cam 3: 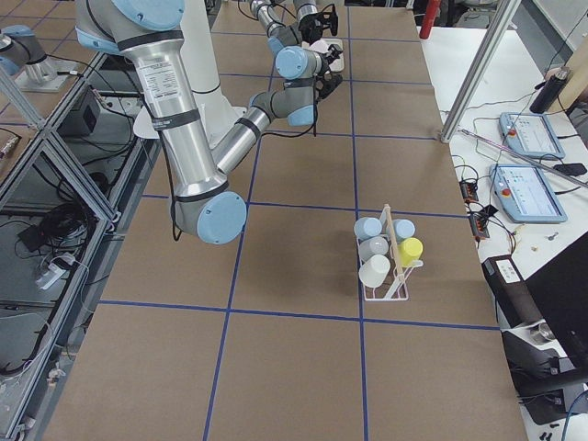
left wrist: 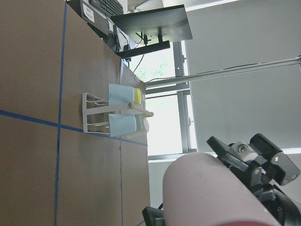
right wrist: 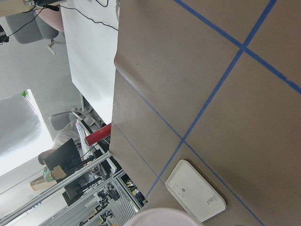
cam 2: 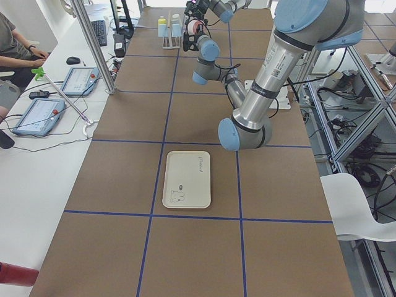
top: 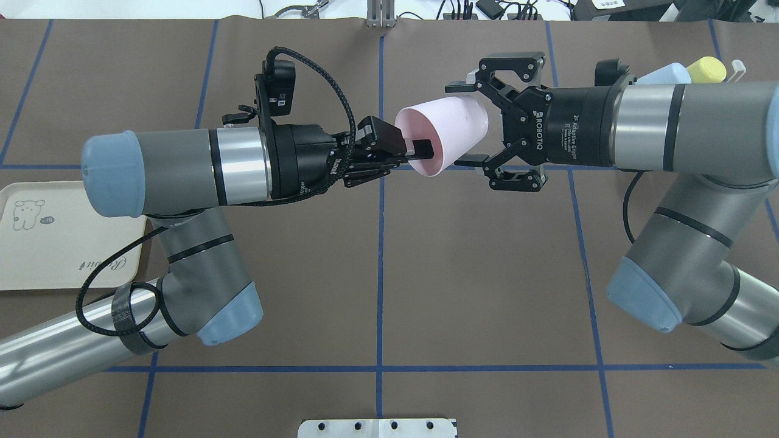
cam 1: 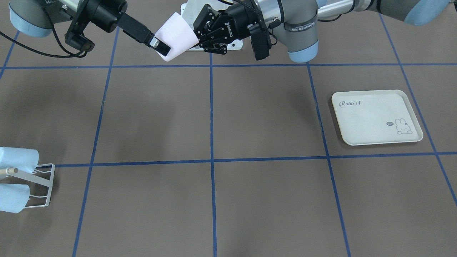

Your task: Transfer IKEA cup to right arm and place on rack

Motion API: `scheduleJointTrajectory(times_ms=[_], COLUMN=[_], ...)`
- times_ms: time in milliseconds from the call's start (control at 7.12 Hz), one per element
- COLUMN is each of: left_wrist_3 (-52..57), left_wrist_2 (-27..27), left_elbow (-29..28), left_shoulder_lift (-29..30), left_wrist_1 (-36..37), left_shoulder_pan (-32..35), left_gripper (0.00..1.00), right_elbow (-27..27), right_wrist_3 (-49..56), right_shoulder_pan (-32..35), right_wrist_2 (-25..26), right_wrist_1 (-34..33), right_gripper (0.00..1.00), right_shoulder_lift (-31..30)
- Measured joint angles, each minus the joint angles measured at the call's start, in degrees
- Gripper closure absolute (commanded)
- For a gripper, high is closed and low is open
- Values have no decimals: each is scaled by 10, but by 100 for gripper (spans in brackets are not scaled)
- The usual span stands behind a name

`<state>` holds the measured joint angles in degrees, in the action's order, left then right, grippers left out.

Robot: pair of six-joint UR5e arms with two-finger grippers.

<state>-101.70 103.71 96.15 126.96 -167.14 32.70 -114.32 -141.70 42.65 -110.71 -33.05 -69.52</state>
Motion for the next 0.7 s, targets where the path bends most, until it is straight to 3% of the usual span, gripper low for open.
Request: scheduleJointTrajectory(times_ms=[140,281,421,702], left_wrist_3=[0,-1,-2,-1], left_wrist_2=[0,0,0,1], left_elbow=[0,0,1,4], left_shoulder_lift=[0,0,0,-1], left_wrist_1=[0,0,0,3], left_shoulder_pan=[0,0,0,1], left_gripper=[100,32,0,0], right_elbow=[0,0,0,0], right_wrist_3=[-3,-8,-11,-15], right_shoulder_pan=[0,1,1,2], right_wrist_2=[0,0,0,1], right_wrist_1=[0,0,0,0], right_gripper=[100,100,100,100], right_shoulder_lift=[0,0,0,0])
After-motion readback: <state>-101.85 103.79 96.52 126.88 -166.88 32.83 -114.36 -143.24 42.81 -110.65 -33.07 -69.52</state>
